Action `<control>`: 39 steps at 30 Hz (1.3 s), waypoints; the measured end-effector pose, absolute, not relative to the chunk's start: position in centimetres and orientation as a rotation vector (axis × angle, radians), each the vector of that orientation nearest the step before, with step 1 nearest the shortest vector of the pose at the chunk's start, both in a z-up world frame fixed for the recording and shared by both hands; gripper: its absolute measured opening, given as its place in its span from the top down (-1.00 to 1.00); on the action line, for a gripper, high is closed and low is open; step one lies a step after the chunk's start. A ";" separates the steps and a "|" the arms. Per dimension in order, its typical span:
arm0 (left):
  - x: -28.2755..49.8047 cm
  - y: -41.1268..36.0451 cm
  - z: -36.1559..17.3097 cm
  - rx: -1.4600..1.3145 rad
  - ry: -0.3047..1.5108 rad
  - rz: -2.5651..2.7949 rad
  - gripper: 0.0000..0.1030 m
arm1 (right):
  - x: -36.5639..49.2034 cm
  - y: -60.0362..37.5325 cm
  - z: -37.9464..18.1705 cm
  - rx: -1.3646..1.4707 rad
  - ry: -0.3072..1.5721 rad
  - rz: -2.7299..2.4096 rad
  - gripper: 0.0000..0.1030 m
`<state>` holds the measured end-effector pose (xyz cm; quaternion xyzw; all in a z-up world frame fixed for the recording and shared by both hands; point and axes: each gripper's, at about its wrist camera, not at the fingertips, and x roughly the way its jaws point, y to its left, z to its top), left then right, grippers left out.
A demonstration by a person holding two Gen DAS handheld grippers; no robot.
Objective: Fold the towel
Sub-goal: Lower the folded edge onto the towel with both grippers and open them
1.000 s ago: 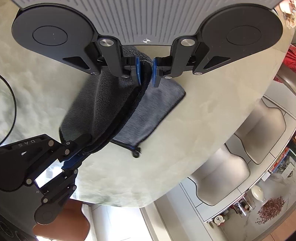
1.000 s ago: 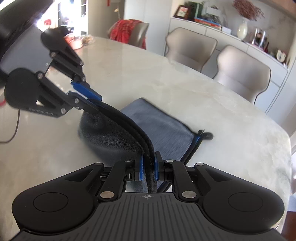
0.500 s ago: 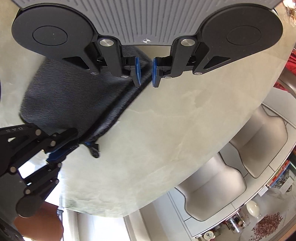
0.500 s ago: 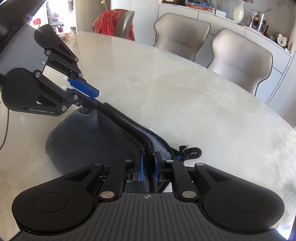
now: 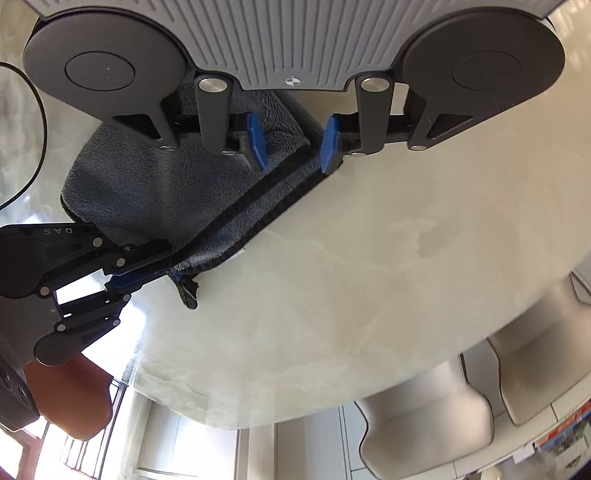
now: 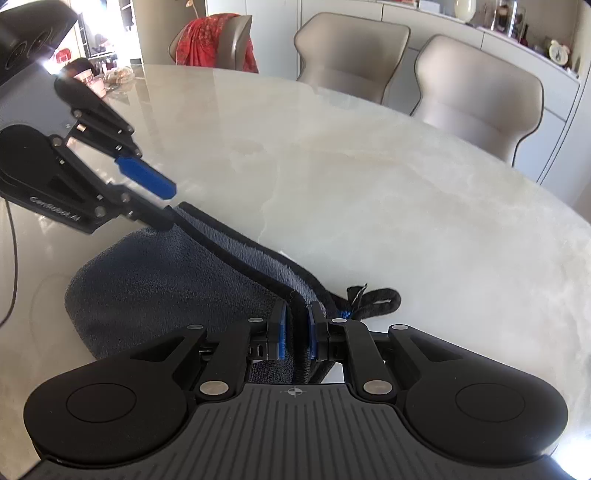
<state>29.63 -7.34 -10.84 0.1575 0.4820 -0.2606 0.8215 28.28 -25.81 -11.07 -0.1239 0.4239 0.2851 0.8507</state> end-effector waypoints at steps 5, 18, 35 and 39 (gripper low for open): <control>29.6 -7.0 -11.0 0.256 1.065 -0.577 0.10 | 28.5 -26.6 -11.2 -0.205 0.927 0.619 0.62; 30.9 -7.1 -12.1 0.213 1.102 -0.538 0.36 | 28.3 -27.2 -11.3 -0.141 0.921 0.655 0.57; 30.4 -6.0 -8.9 0.222 1.011 -0.475 0.84 | 27.6 -26.3 -8.0 -0.243 0.764 0.626 0.80; 31.3 -6.3 -10.2 0.234 1.035 -0.457 0.83 | 29.3 -25.7 -9.5 -0.249 0.813 0.615 0.80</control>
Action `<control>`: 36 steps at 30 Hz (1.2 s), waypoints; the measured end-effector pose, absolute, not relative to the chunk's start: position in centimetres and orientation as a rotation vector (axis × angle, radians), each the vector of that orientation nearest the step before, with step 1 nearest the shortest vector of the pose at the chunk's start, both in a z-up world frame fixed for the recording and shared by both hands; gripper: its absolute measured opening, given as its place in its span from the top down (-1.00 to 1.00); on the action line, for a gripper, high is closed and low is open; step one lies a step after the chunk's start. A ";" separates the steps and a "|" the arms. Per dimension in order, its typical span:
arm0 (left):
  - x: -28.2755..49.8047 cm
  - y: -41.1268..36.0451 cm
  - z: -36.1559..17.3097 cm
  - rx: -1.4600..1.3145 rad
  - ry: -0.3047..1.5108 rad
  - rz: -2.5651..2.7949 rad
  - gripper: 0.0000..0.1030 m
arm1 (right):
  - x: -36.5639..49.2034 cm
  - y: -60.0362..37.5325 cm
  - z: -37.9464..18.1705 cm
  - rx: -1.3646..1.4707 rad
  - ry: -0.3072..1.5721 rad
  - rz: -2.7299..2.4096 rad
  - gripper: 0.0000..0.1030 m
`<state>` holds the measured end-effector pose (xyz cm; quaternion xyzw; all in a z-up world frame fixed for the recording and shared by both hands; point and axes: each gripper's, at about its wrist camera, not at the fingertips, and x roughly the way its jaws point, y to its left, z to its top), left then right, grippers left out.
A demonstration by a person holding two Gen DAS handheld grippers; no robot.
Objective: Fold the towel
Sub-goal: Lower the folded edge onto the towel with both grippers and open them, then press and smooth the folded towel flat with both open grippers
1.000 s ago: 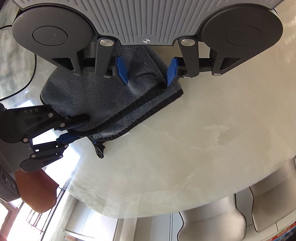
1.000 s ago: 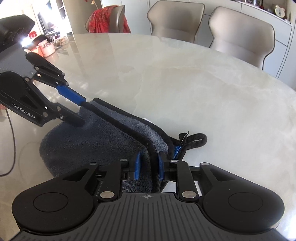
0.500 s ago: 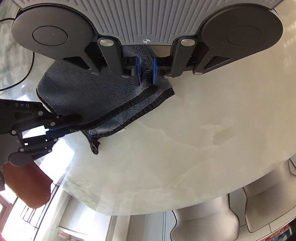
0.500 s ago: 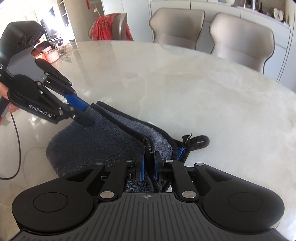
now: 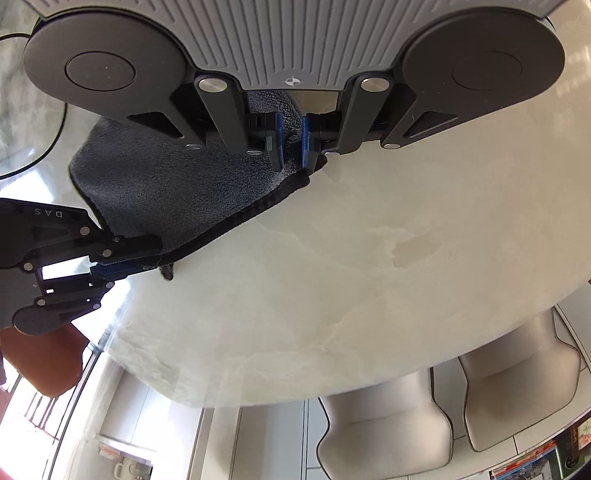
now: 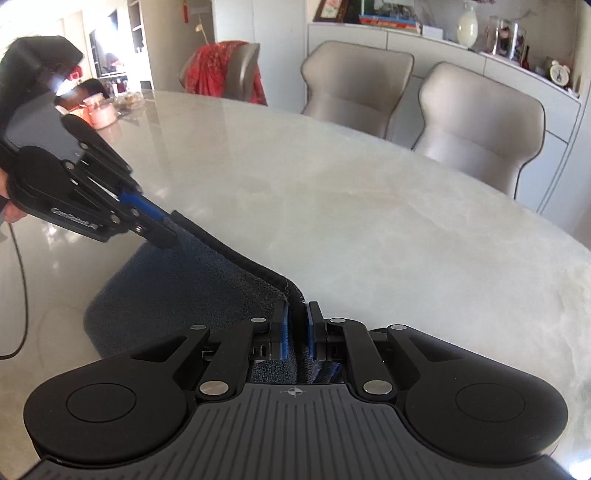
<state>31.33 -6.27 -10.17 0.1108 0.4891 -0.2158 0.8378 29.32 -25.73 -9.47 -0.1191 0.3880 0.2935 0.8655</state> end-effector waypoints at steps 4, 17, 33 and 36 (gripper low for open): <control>31.8 -6.8 -11.5 0.262 1.057 -0.445 0.71 | 30.3 -25.2 -11.0 -0.254 0.839 0.603 0.78; 27.3 -5.7 -8.1 0.232 0.923 -0.385 0.11 | 26.7 -27.1 -8.9 -0.186 0.718 0.488 0.40; 21.0 -9.0 -11.4 0.202 1.017 -0.533 0.12 | 21.5 -24.5 -10.9 -0.194 0.852 0.613 0.39; 20.7 -8.5 -11.7 0.215 1.009 -0.539 0.13 | 21.9 -25.5 -12.4 -0.161 0.879 0.586 0.40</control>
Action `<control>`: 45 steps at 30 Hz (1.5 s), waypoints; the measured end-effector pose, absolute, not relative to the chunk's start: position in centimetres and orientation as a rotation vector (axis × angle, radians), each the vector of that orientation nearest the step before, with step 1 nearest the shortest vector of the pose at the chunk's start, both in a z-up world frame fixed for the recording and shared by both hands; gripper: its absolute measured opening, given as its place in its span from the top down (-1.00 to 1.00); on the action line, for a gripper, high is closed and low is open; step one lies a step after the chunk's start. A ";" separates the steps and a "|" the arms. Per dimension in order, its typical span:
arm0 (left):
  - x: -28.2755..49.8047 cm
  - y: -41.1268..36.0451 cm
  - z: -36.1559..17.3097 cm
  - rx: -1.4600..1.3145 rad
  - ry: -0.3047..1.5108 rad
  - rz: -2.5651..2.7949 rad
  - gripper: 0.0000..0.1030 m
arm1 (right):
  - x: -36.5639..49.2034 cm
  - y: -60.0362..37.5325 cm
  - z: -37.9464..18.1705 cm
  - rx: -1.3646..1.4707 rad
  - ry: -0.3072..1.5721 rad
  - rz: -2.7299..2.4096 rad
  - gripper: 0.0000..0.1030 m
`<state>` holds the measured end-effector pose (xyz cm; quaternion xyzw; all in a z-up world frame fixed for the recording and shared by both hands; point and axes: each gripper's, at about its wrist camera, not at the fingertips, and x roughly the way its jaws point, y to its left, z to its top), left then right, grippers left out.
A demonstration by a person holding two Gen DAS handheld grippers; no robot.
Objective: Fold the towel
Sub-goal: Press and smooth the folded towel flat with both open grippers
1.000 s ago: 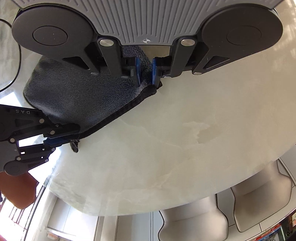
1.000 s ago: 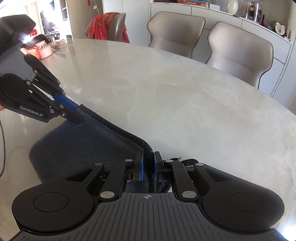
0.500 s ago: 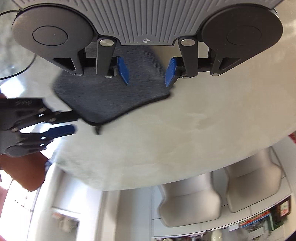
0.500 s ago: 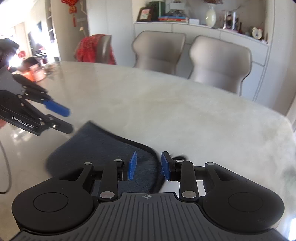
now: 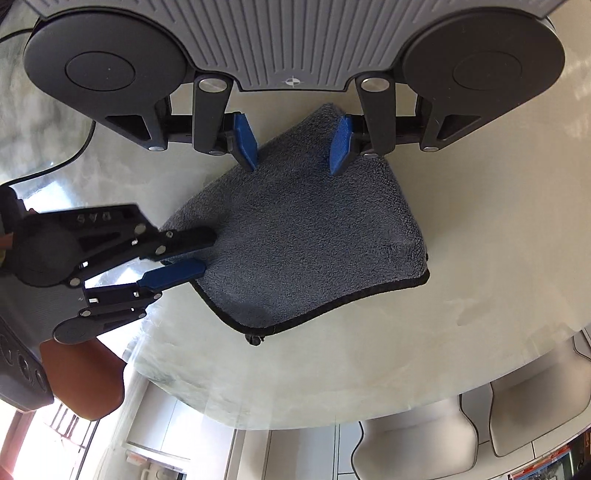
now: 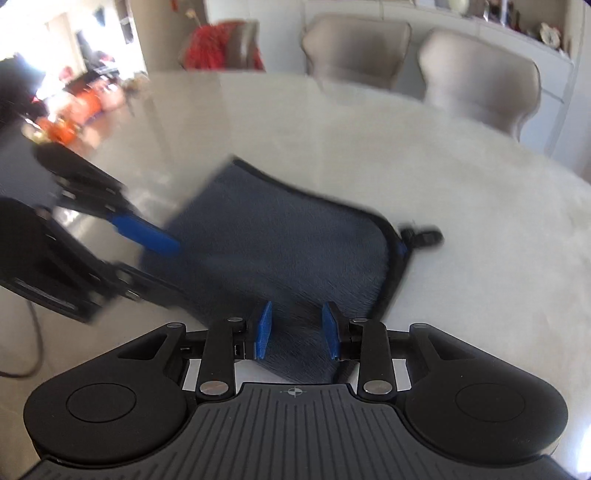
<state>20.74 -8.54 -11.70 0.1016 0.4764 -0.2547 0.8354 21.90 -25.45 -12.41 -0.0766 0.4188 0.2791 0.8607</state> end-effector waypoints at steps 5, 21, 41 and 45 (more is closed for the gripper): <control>20.4 -8.4 -11.3 0.246 1.007 -0.553 0.12 | 22.6 -26.5 -12.4 -0.126 0.880 0.574 0.43; 21.2 -9.4 -12.0 0.342 1.015 -0.599 -0.18 | 27.3 -26.0 -12.4 -0.119 0.868 0.562 0.23; 28.8 -9.1 -12.3 0.163 0.933 -0.470 -0.30 | 28.6 -26.1 -12.1 -0.106 0.845 0.566 0.13; 28.9 -9.4 -12.7 0.191 0.939 -0.465 -0.30 | 29.1 -26.0 -12.5 -0.109 0.856 0.559 0.14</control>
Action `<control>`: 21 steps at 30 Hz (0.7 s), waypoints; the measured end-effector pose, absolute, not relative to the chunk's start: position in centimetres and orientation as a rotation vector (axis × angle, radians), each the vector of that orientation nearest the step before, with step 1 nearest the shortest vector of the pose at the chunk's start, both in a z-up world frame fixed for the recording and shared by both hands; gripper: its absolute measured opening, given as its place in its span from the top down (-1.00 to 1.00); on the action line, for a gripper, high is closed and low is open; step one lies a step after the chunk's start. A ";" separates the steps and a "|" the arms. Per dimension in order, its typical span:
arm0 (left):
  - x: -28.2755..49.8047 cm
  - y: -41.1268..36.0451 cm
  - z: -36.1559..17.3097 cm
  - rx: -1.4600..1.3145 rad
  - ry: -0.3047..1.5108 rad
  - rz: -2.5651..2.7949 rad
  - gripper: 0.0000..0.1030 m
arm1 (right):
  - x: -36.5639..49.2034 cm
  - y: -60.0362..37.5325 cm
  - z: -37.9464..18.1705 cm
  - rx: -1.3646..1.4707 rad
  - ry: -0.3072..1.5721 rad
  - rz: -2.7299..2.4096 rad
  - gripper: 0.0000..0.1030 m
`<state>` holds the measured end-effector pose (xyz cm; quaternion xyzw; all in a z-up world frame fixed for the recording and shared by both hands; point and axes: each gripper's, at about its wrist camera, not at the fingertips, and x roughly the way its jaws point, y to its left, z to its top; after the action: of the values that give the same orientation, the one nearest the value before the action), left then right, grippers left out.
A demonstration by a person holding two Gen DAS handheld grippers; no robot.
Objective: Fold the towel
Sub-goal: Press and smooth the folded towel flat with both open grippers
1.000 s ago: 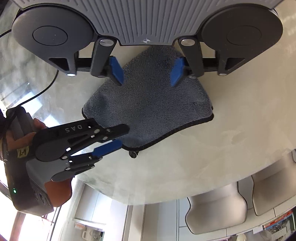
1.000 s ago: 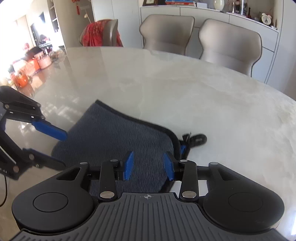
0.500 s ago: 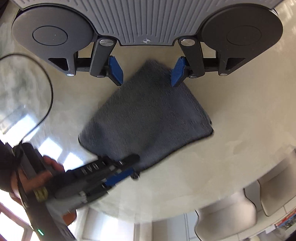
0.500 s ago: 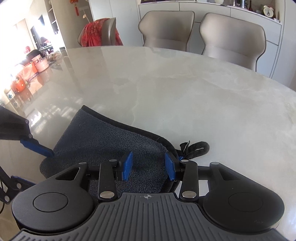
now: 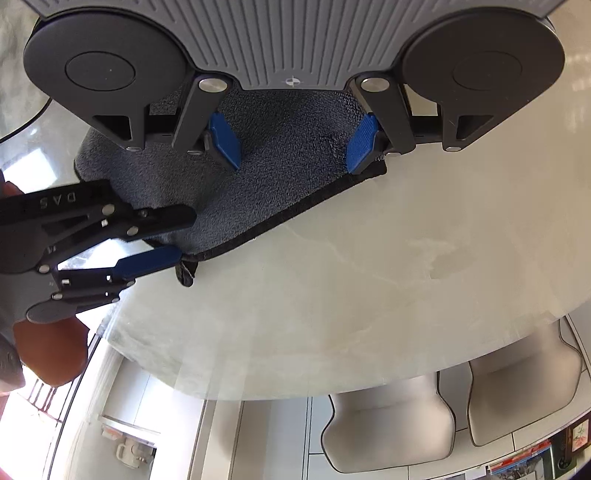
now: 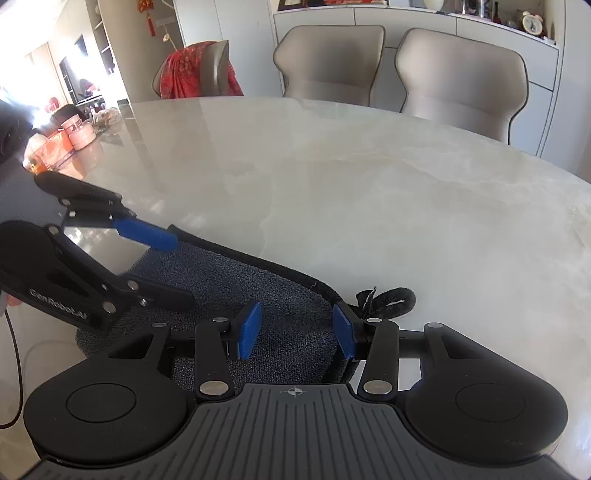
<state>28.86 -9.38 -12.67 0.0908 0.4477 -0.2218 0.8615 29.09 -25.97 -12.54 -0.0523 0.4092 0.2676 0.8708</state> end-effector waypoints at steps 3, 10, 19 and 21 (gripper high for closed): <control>28.4 -9.4 -12.1 0.187 0.940 -0.431 -0.27 | 29.1 -25.7 -12.7 -0.127 0.844 0.544 0.14; 22.3 -8.1 -9.3 0.097 0.837 -0.436 -0.31 | 23.3 -26.3 -9.8 -0.082 0.790 0.547 0.13; 17.8 -9.9 -11.3 0.130 0.905 -0.463 -0.31 | 18.2 -26.3 -11.5 -0.016 0.870 0.560 0.13; 18.2 -9.7 -11.6 0.116 0.924 -0.459 -0.32 | 18.3 -26.3 -11.8 -0.019 0.881 0.559 0.13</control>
<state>18.16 -9.65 -11.60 0.0557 0.4415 -0.2194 0.8683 18.25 -26.26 -11.85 -0.0090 0.4208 0.2672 0.8669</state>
